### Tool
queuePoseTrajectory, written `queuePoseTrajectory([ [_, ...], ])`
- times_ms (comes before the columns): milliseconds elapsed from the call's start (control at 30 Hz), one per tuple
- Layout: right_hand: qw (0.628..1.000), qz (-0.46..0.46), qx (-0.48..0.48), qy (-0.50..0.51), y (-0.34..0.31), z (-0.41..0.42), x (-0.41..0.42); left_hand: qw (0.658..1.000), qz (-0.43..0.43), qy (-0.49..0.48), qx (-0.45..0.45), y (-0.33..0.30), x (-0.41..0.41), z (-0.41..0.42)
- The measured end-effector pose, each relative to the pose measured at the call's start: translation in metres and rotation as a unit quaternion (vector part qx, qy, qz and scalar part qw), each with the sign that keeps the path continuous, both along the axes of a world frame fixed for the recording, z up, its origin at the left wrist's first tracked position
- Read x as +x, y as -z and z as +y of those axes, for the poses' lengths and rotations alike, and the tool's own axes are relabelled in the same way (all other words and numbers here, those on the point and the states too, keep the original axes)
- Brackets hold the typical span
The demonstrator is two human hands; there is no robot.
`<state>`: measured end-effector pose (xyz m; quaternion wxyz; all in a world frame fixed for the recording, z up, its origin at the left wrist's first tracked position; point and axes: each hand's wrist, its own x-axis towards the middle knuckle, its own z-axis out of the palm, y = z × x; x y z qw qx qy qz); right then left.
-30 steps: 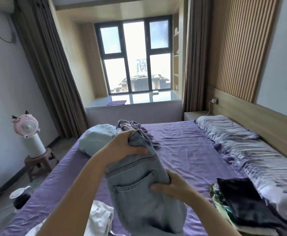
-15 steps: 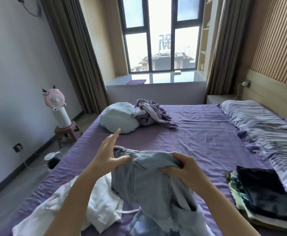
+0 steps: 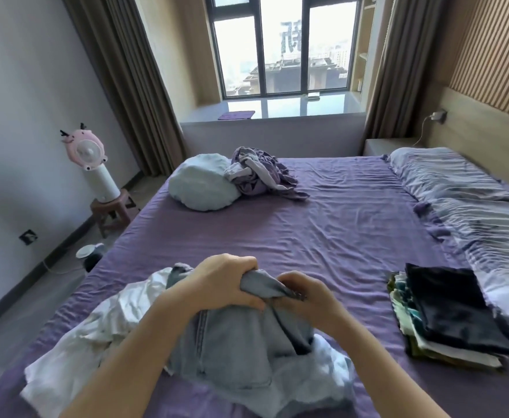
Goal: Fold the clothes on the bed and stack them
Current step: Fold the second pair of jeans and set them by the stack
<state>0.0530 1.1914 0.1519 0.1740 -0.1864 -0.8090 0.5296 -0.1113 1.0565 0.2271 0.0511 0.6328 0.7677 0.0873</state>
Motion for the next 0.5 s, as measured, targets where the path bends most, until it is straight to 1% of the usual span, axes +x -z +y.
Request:
queuePoseTrajectory([
  [67, 0.999, -0.009, -0.044, 0.012, 0.023, 0.005, 0.003, 0.996, 0.091, 0.001, -0.013, -0.010, -0.002, -0.005],
  [133, 0.998, -0.011, -0.060, 0.029, 0.040, 0.007, 0.003, 0.990, 0.141, -0.002, -0.019, -0.022, -0.008, -0.013],
  [200, 0.996, -0.005, -0.069, 0.060, 0.048, 0.004, -0.003, 0.986, 0.164, -0.013, -0.018, -0.034, -0.014, -0.024],
  [300, 0.985, 0.000, -0.101, 0.137, 0.053, -0.007, -0.018, 0.982, 0.179, -0.055, -0.018, -0.054, -0.019, -0.038],
  [333, 0.985, 0.000, -0.096, 0.141, 0.053, -0.012, -0.023, 0.980, 0.188, -0.067, -0.020, -0.059, -0.020, -0.041],
  [400, 0.991, 0.005, -0.078, 0.112, 0.052, -0.020, -0.034, 0.974, 0.209, -0.082, -0.024, -0.067, -0.022, -0.049],
  [500, 0.996, 0.025, -0.029, 0.076, 0.041, -0.031, -0.048, 0.968, 0.233, -0.094, -0.019, -0.073, -0.024, -0.061],
])
